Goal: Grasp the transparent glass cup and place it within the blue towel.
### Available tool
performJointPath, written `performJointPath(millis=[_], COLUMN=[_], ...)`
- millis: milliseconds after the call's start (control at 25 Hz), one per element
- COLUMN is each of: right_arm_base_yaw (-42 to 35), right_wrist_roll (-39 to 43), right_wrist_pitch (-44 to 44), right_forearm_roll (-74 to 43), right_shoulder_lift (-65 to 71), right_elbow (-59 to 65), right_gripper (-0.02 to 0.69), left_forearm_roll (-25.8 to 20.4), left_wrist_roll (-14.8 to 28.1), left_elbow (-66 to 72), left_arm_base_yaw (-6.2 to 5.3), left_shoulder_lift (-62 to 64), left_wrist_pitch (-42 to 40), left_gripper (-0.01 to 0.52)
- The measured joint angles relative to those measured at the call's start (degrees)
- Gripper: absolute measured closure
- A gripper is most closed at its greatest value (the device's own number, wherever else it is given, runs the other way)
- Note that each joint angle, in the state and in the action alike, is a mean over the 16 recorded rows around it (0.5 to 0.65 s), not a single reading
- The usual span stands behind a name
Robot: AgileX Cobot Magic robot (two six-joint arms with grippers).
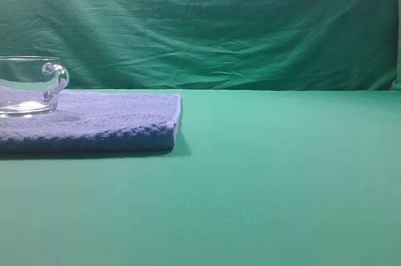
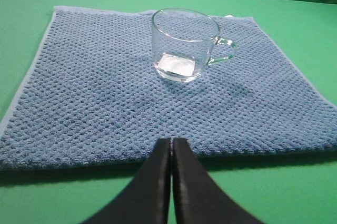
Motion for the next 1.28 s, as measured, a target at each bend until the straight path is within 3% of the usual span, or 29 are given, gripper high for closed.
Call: performJointPath(millis=[640,920,1280], right_arm_base_yaw=[0.0,0.0,-2.8], right_wrist_roll=[0.3,0.3,1.6], right_wrist_pitch=[-29.0,-34.9,-36.7], right_forearm_roll=[6.4,7.2,5.1], right_shoulder_lift=[-37.7,-45.1,-48.8], right_elbow=[47.1,54.8,56.1], right_gripper=[0.665,0.665,0.665], left_forearm_roll=[0.0,0.0,0.0], left_wrist_roll=[0.0,0.0,0.0], left_elbow=[0.0,0.0,0.0], left_arm_base_yaw=[0.00,0.00,0.00], left_shoulder_lift=[0.0,0.0,0.0], left_wrist_pitch=[0.0,0.0,0.0], left_gripper=[0.514,0.514,0.514])
